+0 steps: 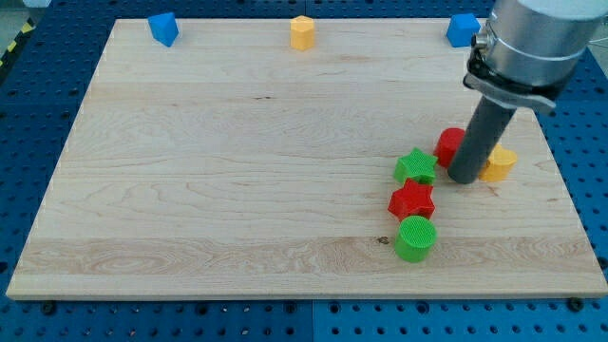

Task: Slide the red circle to the center left

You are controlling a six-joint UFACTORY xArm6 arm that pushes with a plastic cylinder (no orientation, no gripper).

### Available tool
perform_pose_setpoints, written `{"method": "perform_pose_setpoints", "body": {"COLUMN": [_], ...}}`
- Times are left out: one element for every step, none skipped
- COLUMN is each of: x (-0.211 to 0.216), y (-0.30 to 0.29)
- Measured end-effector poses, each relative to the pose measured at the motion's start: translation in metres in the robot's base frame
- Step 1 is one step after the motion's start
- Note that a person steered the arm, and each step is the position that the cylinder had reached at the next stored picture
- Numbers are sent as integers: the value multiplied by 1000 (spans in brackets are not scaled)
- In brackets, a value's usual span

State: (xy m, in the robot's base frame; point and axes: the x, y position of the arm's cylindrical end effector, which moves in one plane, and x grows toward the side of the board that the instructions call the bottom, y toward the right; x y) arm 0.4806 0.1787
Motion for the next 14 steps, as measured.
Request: {"method": "perform_pose_setpoints", "body": {"x": [-30, -52, -89, -84, -61, -60, -47, -27, -26, -27, -50, -76, -76, -76], "y": [1, 31, 48, 19, -22, -46, -60, -79, -113, -153, -170, -176, -205, -248]}}
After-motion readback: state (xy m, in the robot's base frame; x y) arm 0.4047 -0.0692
